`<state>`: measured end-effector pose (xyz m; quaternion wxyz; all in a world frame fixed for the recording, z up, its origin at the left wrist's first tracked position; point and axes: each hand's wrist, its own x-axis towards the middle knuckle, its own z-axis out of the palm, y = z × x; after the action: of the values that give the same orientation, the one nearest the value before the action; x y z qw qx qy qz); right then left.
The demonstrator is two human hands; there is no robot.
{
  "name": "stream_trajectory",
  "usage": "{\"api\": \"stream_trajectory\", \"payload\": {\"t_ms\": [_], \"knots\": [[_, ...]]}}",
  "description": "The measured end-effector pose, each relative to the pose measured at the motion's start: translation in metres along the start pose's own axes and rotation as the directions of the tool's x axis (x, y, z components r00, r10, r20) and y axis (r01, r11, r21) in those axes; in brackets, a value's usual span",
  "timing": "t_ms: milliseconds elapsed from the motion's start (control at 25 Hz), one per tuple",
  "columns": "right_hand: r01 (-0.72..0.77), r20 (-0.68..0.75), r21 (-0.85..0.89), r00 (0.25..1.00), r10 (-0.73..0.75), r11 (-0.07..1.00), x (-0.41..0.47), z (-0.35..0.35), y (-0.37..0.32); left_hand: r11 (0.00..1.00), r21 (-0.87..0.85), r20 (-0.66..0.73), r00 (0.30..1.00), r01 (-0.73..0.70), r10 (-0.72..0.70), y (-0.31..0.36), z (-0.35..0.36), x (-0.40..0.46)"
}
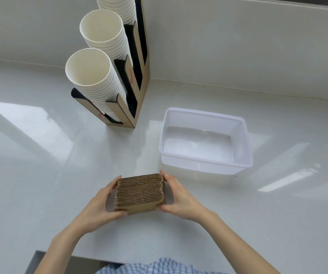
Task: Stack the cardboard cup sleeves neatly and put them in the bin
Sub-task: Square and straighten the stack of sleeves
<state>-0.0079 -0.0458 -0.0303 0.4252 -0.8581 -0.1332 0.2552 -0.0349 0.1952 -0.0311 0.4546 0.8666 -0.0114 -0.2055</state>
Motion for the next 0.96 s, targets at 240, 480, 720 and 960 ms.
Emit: {"api": "stream_trajectory", "payload": {"t_ms": [240, 480, 720, 960], "knots": [[0.014, -0.096, 0.062, 0.995, -0.008, 0.998, -0.018, -0.009, 0.014, 0.998, -0.029, -0.011, 0.998, -0.058, 0.058, 0.021, 0.016, 0.003], [-0.018, -0.278, 0.124, 0.959, 0.052, 0.992, -0.060, -0.043, 0.029, 0.980, 0.010, 0.074, 0.978, -0.197, 0.195, 0.060, 0.043, 0.033], [-0.085, -0.297, 0.144, 0.947, 0.125, 0.986, -0.076, -0.049, 0.048, 0.975, 0.035, 0.232, 0.951, -0.221, 0.207, 0.073, 0.060, 0.053], [-0.124, -0.272, 0.235, 0.944, 0.188, 0.964, -0.073, -0.038, 0.063, 0.985, 0.029, 0.266, 0.951, -0.171, 0.158, 0.065, 0.064, 0.054]]}}
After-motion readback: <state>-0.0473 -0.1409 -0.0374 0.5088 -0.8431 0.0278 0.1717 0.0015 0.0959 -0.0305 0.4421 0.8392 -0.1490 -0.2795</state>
